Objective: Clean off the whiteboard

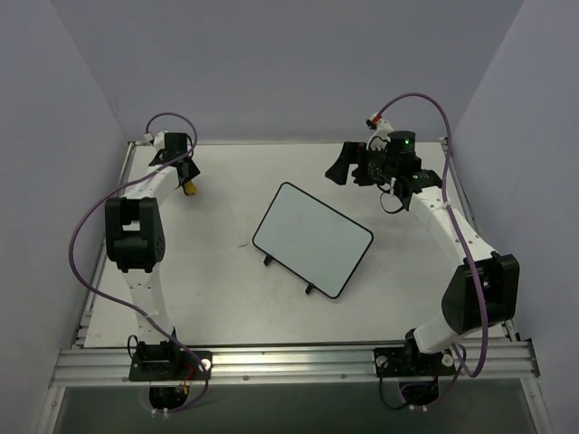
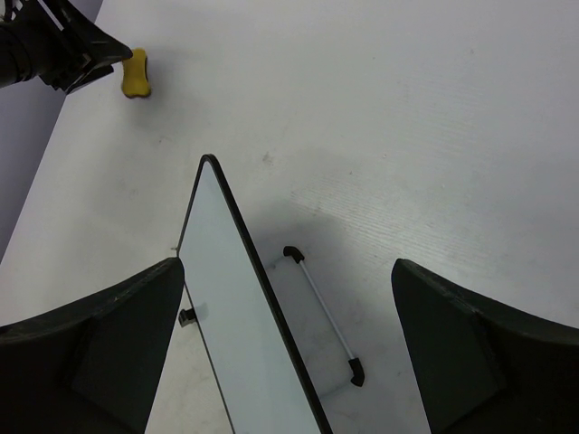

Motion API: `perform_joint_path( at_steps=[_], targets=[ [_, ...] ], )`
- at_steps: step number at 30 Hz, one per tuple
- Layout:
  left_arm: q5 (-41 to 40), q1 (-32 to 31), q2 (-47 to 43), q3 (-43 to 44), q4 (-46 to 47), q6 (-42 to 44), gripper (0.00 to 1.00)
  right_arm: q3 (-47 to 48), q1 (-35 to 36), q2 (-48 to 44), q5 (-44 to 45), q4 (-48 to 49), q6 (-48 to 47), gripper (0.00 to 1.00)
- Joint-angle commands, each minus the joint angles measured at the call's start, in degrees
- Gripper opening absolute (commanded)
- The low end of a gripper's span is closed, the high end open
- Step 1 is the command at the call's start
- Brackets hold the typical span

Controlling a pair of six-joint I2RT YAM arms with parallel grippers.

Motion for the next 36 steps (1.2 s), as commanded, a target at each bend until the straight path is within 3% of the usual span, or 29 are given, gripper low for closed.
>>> perform_joint_path(
  at_steps=[1,7,13,14,18,21,26,28,36],
  targets=[
    [1.0,0.4,-0.9,2.7,0.0,2.1,0.61,0.4,0.1,-1.9,0.0,0.0,-1.1,0.94],
    [1.6,0.3,-2.6,2.5,0.5,2.4,0.64,0.3,0.1,-2.1,0.5,-0.5,-1.5,0.97],
    [3.7,0.1,-10.7,0.8,2.2,3.0,0.67,0.8,0.1,-3.2,1.2,-1.7,-1.8,0.98],
    [4.6,0.0,-11.8,1.0,2.1,2.9,0.95,0.9,0.1,-3.5,1.3,-1.9,-1.7,0.98],
    [9.0,-3.1,-18.2,2.3,-0.3,3.6,0.94,1.6,0.1,-6.0,3.1,-2.7,-1.5,0.99],
    [10.8,-9.3,-24.7,3.1,-3.7,4.5,0.94,2.2,-0.1,-7.8,4.9,-2.9,-0.3,1.00],
    [16.9,-20.8,-38.5,-4.0,-2.4,3.0,0.94,3.4,-1.1,-10.8,7.9,-4.4,2.5,1.00],
    [15.9,-24.1,-43.2,-6.2,-4.2,4.0,0.94,3.7,-1.6,-11.8,9.6,-5.2,3.5,1.00],
    [21.4,-26.3,-57.8,-14.8,-12.7,10.0,0.94,-0.4,-2.2,-19.8,16.8,-6.6,4.4,1.00]
  ],
)
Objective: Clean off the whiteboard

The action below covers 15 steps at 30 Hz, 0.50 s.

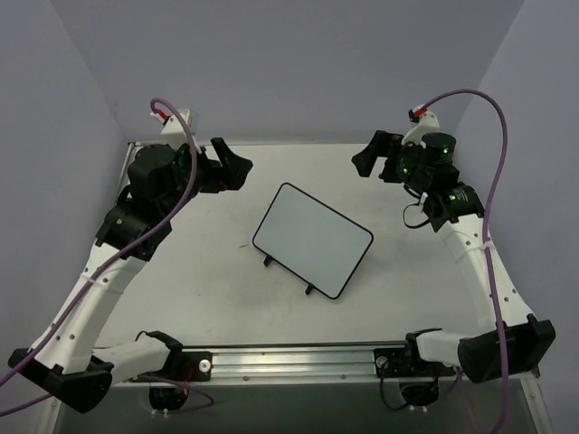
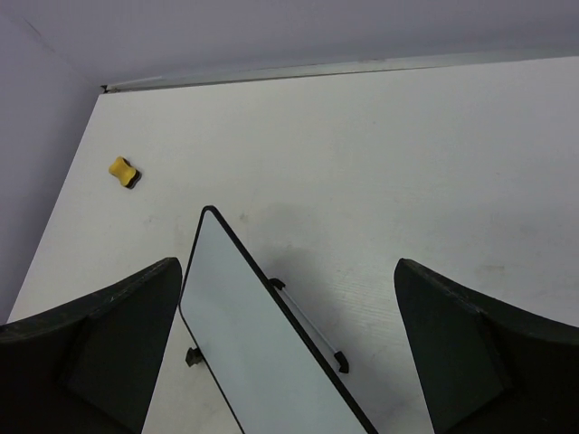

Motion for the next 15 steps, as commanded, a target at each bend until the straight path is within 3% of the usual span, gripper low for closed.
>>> perform_joint_path(
  at_steps=[1,15],
  targets=[
    [3.0,0.2,-4.9,-4.4,-6.8,5.0,0.94,-2.0,-0.7,-4.9,4.4,0.3,-0.2,1.00],
    [-0.2,0.3,-10.8,-3.9,-11.9,9.9,0.94,-6.4,-0.8,-11.2,5.8,2.5,-2.2,1.00]
  ],
)
